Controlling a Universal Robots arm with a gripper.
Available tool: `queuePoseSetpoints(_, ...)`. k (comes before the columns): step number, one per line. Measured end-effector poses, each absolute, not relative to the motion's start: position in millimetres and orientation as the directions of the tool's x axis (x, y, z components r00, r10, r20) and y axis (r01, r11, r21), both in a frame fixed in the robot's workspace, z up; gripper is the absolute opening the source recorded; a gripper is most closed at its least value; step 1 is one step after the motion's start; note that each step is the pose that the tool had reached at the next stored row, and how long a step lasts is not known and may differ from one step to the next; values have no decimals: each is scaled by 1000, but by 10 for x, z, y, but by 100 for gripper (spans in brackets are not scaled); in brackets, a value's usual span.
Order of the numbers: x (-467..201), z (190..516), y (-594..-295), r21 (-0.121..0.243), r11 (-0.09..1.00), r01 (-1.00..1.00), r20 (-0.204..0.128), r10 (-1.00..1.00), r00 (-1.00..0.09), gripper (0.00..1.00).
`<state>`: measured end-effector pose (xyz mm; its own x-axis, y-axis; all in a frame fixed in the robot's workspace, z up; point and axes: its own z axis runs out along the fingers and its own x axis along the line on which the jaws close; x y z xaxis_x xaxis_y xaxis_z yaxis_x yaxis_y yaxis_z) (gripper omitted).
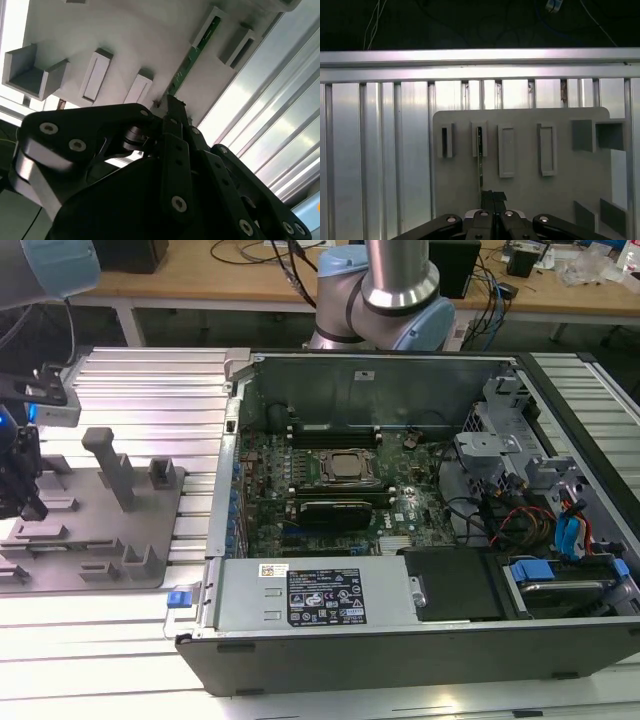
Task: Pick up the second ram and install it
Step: 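Pick up the second ram and move it above second insertion slot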
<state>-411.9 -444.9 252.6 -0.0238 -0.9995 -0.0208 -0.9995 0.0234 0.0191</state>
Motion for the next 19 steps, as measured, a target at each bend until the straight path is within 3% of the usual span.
queuePoseSetpoints(11, -4155, 2299, -4522, 14, 19, -1000, -21, -1000, -20, 8)
queuePoseSetpoints(14, -4157, 2300, -4522, 14, 19, -1000, -21, -1000, -20, 28)
queuePoseSetpoints(19, -4167, 2257, -4522, 13, -17, -1000, -21, -1000, 17, 28)
